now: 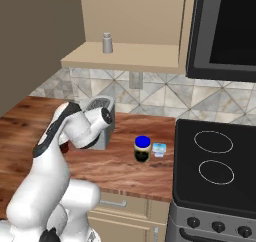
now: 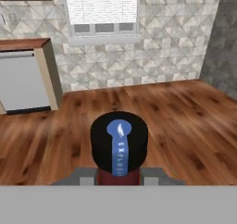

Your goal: There are various items on the counter. Only move the condiments/shakers into the cabinet.

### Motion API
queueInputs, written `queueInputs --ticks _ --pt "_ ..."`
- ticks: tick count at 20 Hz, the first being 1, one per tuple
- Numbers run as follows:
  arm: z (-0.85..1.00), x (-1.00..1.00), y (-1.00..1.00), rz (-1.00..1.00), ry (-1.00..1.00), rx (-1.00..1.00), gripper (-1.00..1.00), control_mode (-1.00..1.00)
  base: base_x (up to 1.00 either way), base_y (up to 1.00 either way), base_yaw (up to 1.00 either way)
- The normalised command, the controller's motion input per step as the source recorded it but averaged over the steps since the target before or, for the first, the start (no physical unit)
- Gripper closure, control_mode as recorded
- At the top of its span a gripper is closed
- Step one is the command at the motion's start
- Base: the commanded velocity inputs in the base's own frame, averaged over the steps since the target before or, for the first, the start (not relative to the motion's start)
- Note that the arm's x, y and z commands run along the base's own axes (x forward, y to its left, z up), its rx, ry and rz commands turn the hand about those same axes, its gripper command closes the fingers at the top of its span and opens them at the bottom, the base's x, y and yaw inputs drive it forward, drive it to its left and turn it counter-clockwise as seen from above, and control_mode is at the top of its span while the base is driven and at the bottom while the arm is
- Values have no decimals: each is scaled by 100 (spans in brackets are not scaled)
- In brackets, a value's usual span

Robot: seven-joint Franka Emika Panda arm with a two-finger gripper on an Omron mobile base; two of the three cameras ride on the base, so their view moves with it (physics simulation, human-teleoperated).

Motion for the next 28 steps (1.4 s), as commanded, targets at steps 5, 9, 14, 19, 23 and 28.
queueInputs --ticks 5,9,14,19,23,28 --pt "100 -48 0 -26 -9 -1 100 -100 0 0 0" --pt "100 -62 0 -28 -5 -3 100 -100 0 0 0" --pt "100 -60 -4 -28 0 -3 100 -100 0 0 0" --pt "100 -69 -38 -27 4 -4 100 -100 0 0 0" --pt "92 -70 -90 -28 12 -3 100 -100 0 0 0" --pt "39 -12 -28 -17 1 -2 100 -100 0 0 0"
